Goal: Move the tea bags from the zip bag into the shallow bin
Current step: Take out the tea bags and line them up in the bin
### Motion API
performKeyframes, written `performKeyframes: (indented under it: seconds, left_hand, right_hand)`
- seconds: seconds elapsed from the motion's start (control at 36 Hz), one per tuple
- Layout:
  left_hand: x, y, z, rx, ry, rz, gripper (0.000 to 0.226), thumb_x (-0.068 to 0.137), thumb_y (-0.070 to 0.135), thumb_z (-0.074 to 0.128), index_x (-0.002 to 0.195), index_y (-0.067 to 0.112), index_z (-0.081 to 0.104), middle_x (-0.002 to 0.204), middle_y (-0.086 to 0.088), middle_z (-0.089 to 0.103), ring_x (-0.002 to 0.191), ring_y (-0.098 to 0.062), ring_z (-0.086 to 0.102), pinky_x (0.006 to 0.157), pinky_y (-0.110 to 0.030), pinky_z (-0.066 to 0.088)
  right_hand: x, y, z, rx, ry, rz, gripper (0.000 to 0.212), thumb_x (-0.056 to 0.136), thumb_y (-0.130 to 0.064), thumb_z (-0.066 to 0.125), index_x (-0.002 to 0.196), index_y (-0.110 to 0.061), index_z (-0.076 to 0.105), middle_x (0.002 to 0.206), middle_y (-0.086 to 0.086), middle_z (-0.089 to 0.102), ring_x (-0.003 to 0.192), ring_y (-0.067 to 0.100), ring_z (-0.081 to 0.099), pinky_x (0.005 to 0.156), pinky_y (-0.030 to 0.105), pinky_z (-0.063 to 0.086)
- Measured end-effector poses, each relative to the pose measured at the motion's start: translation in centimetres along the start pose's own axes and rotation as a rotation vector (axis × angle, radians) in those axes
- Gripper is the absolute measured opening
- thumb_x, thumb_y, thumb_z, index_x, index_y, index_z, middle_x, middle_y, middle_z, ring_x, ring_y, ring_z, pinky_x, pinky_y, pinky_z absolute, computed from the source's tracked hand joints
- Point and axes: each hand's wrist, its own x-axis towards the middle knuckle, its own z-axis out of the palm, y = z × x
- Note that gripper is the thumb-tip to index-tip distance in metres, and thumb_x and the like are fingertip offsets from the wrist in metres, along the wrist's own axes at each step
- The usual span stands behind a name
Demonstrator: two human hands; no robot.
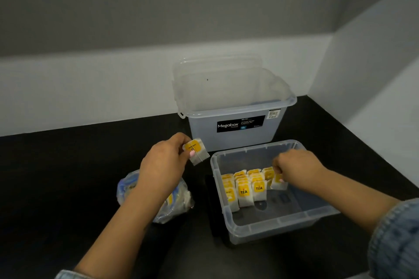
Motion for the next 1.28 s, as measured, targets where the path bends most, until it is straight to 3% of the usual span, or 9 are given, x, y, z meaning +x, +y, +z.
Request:
performKeyframes:
  seconds: [0.11, 0.39, 0.58, 0.69, 0.78, 1.0, 1.08, 1.17, 1.28]
  left_hand:
    - [-0.3, 0.4, 0.4, -0.001, -0.003, 0.008, 0.018, 0.093, 0.032, 0.055, 0.111, 0.028, 0.054, 0.086, 0.005, 0.058, 0.078, -0.01, 0.056, 0.068, -0.028, 0.049]
    - [-0.7, 0.2, 0.8, 0.009, -0.015, -0.014, 0.019, 0.093, 0.032, 0.054, 0.112, 0.03, 0.052, 0.088, 0.008, 0.057, 0.079, -0.007, 0.055, 0.067, -0.022, 0.044]
    - [-0.8, 0.6, 1.3, -0.018, -0.024, 0.006, 0.017, 0.092, 0.033, 0.056, 0.108, 0.029, 0.054, 0.085, 0.009, 0.058, 0.077, -0.007, 0.056, 0.067, -0.023, 0.046]
    - [-0.7, 1.3, 1.7, -0.051, -0.031, 0.046, 0.014, 0.09, 0.034, 0.059, 0.103, 0.032, 0.055, 0.078, 0.016, 0.054, 0.072, -0.003, 0.054, 0.063, -0.018, 0.045]
    - [-0.7, 2.0, 1.9, -0.071, -0.045, 0.061, 0.014, 0.089, 0.035, 0.06, 0.102, 0.031, 0.056, 0.082, 0.014, 0.058, 0.076, -0.004, 0.057, 0.069, -0.023, 0.05]
    - [-0.4, 3.7, 2.8, -0.086, -0.094, 0.104, 0.017, 0.086, 0.034, 0.064, 0.101, 0.031, 0.055, 0.083, 0.014, 0.058, 0.081, -0.005, 0.058, 0.073, -0.027, 0.052]
    - [-0.1, 5.0, 3.4, -0.058, -0.142, 0.144, 0.022, 0.087, 0.034, 0.064, 0.104, 0.029, 0.053, 0.084, 0.013, 0.058, 0.082, -0.007, 0.059, 0.072, -0.029, 0.052]
    - [0.2, 6.7, 4.4, -0.019, -0.189, 0.202, 0.026, 0.086, 0.035, 0.064, 0.107, 0.027, 0.049, 0.086, 0.011, 0.06, 0.085, -0.011, 0.06, 0.073, -0.032, 0.051]
    - [0.2, 8.8, 5.9, 0.029, -0.209, 0.256, 0.03, 0.087, 0.036, 0.062, 0.109, 0.025, 0.045, 0.093, 0.002, 0.066, 0.087, -0.018, 0.062, 0.074, -0.036, 0.051]
  right_hand:
    - [1.3, -0.5, 1.7, -0.048, 0.001, 0.007, 0.013, 0.09, -0.018, 0.055, 0.101, -0.018, 0.062, 0.103, 0.004, 0.066, 0.093, 0.019, 0.062, 0.079, 0.03, 0.048]
    - [2.7, -0.9, 3.3, -0.083, 0.144, -0.006, 0.018, 0.095, -0.017, 0.045, 0.104, -0.016, 0.06, 0.102, 0.005, 0.066, 0.093, 0.022, 0.062, 0.067, 0.03, 0.036]
    - [2.8, -0.8, 3.6, -0.074, 0.142, -0.043, 0.021, 0.095, -0.018, 0.046, 0.112, -0.017, 0.058, 0.113, 0.004, 0.061, 0.102, 0.023, 0.06, 0.076, 0.031, 0.043]
    - [2.4, -0.8, 3.0, -0.073, 0.139, -0.019, 0.022, 0.093, -0.021, 0.05, 0.114, -0.017, 0.056, 0.111, 0.006, 0.064, 0.102, 0.024, 0.061, 0.076, 0.032, 0.044]
    - [2.1, -0.8, 2.7, -0.059, 0.118, 0.011, 0.025, 0.09, -0.024, 0.056, 0.114, -0.016, 0.056, 0.109, 0.007, 0.065, 0.101, 0.024, 0.062, 0.078, 0.033, 0.046]
    - [1.2, 0.0, 1.2, 0.147, 0.102, 0.061, 0.02, 0.083, -0.022, 0.067, 0.102, -0.021, 0.059, 0.102, 0.0, 0.064, 0.097, 0.018, 0.061, 0.08, 0.031, 0.052]
    - [0.5, 0.8, -1.1, 0.444, 0.105, 0.02, 0.023, 0.08, -0.017, 0.072, 0.089, -0.031, 0.057, 0.091, -0.008, 0.061, 0.092, 0.012, 0.061, 0.083, 0.031, 0.053]
    - [-0.9, 0.9, -3.7, 0.729, 0.03, -0.101, 0.04, 0.072, -0.017, 0.081, 0.104, -0.03, 0.061, 0.094, -0.013, 0.062, 0.093, 0.004, 0.06, 0.083, 0.022, 0.049]
    - [-2.1, 0.3, -4.9, 0.675, 0.055, -0.147, 0.033, 0.071, -0.028, 0.082, 0.099, -0.031, 0.065, 0.09, -0.014, 0.065, 0.087, 0.002, 0.062, 0.079, 0.02, 0.05]
